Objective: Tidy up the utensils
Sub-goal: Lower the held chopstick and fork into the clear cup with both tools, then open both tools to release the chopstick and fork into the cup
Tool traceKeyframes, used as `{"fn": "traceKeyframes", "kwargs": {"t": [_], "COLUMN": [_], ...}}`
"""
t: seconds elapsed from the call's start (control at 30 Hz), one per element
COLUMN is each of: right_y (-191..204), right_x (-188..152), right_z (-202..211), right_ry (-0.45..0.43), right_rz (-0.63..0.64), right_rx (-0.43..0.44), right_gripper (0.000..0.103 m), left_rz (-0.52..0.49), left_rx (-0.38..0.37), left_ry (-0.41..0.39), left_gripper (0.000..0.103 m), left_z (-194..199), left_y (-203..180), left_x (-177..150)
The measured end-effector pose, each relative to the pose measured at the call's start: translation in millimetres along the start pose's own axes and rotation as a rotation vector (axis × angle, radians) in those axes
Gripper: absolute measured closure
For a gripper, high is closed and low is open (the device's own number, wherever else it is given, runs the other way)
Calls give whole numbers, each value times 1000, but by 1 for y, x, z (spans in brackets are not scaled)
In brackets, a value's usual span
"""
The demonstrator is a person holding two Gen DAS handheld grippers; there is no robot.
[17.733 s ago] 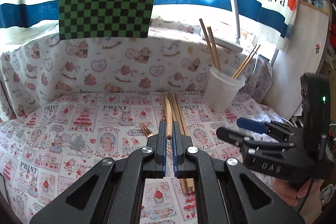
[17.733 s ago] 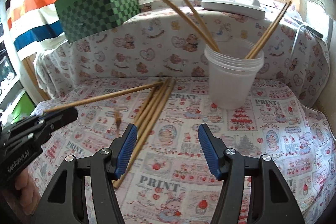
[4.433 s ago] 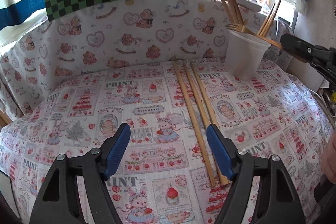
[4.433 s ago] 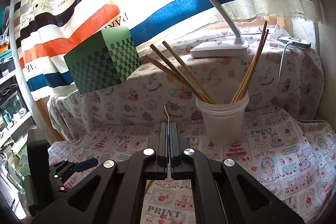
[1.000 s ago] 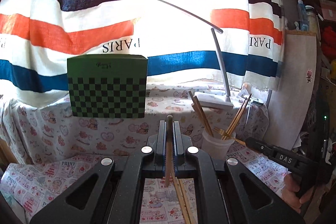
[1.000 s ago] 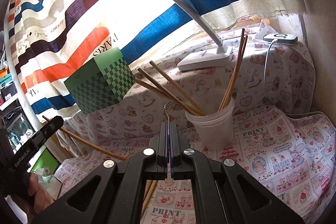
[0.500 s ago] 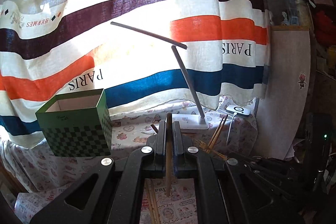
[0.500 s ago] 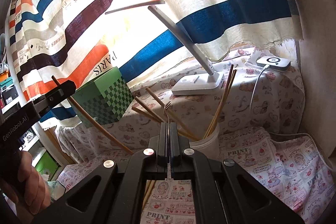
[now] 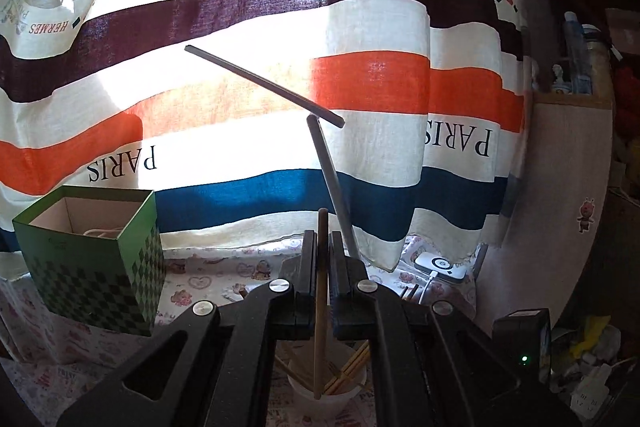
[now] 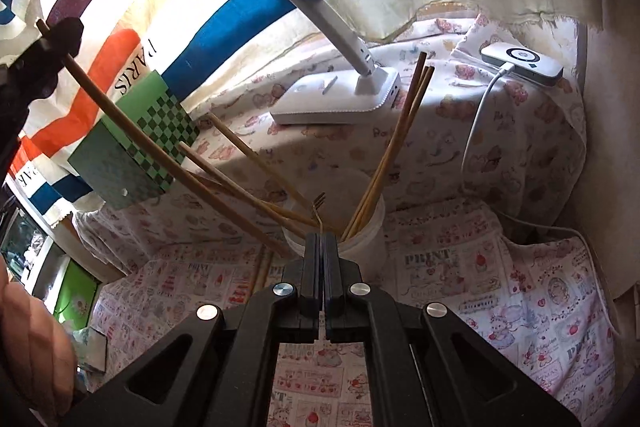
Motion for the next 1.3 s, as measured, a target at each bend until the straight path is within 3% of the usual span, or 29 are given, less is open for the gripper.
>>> {"fn": "traceKeyframes", "kwargs": {"t": [0.1,0.23,0.4,0.53,0.67,0.8,0.93,1.03,1.1,1.17,1.3], "right_y": [-4,-2,3,0,-3,-6,-6,-1,1,1,4], "right_x": [-4,-4,0,1,5,8,12,13,13,13,18], "right_z": [-13,-26,-42,-58,-65,-69,-67,-62,-55,-44,-11], "right_ry": [45,75,99,115,94,69,28,0,-13,-46,-167], "right_rz": [-33,-24,-22,-42,-52,-53,-49,-9,4,31,73], "right_rx": [23,-11,-34,-65,-73,-74,-66,-72,-57,-73,-101], "right_gripper": [101,101,101,101,99,99,99,98,93,82,69], "left_rz": [8,25,73,171,147,184,80,71,71,46,25], "left_rx": [38,32,99,63,56,-39,-61,-45,-35,-24,27], "left_ry": [-21,-64,-119,-71,-21,80,112,137,117,74,14], "left_gripper": [99,99,99,99,99,99,99,98,91,59,45], "left_z": [-13,-17,-23,-45,-57,-70,-68,-60,-45,-25,13], "left_y": [3,2,23,40,37,30,16,14,15,16,31], "left_x": [3,9,6,-16,-41,-64,-70,-77,-72,-59,-35]}}
Point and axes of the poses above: each gripper's, at about its wrist camera, not at the fingertips, and z roughly against the way its jaws point, y to its left, x to its top, the point moved 9 cm from there along -z, roughly the way its jaws point, and after that the axes turned 10 degrees about -z, right-handed, at the moved point
